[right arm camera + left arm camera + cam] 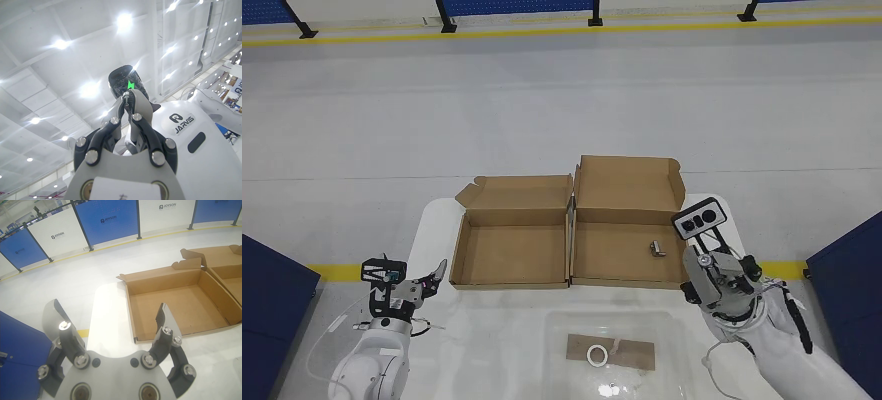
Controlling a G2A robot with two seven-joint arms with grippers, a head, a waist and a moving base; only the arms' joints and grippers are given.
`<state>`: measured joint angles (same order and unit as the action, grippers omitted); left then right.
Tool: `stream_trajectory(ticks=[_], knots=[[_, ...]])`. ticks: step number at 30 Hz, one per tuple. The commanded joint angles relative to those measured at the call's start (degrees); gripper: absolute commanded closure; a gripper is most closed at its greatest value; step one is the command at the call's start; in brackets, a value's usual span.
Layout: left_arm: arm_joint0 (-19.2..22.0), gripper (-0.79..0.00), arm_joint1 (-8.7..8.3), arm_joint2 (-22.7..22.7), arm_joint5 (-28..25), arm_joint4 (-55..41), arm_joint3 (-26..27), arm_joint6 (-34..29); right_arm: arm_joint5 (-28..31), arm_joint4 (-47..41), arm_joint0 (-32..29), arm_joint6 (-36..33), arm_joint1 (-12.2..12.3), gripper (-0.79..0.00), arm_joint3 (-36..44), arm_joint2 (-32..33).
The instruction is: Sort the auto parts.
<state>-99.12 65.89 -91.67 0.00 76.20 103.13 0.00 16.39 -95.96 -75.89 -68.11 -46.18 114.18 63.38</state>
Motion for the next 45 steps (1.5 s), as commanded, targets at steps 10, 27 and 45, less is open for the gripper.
stream_trajectory(ticks=[10, 27, 45], knots=[[0.00, -0.785, 0.00, 0.00, 0.00, 0.00, 0.00, 0.00, -0.97, -8.47, -1.96, -1.46, -2.50, 0.000, 1.54, 0.68], [0.00, -0.785, 0.00, 0.00, 0.00, 0.00, 0.00, 0.00, -3.10, -9.08, -2.68, 0.35, -5.73, 0.000, 2.39, 2.89], [0.00, -0.785, 0.00, 0.00, 0.00, 0.00, 0.00, 0.00, -2.70, -3.81, -3.49, 4.80, -6.84, 0.000, 2.53, 6.11]])
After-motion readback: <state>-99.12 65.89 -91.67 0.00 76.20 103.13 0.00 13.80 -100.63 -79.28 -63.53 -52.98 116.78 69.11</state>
